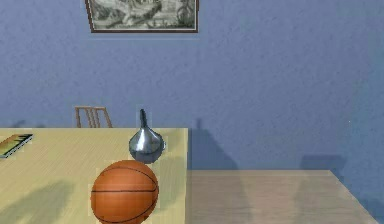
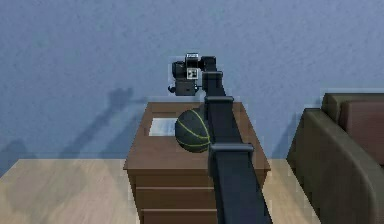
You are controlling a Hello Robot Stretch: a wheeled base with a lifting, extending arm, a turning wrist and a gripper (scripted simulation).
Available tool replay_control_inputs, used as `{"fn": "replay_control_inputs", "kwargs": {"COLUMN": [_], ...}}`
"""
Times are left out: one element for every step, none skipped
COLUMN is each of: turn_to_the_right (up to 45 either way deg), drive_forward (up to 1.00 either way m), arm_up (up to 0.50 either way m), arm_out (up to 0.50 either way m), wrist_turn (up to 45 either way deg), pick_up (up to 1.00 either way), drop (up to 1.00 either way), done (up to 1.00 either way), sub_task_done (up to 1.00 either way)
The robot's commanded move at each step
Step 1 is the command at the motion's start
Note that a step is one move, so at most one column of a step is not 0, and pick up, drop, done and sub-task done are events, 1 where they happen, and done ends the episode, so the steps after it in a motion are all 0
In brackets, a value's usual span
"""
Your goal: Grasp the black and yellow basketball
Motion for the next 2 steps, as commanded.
{"fn": "replay_control_inputs", "kwargs": {"turn_to_the_right": [0.0,0.0], "drive_forward": [0.0,0.0], "arm_up": [0.0,-0.3], "arm_out": [0.0,0.0], "wrist_turn": [15.0,0.0], "pick_up": [0.0,0.0], "drop": [0.0,0.0], "done": [0.0,0.0], "sub_task_done": [0.0,0.0]}}
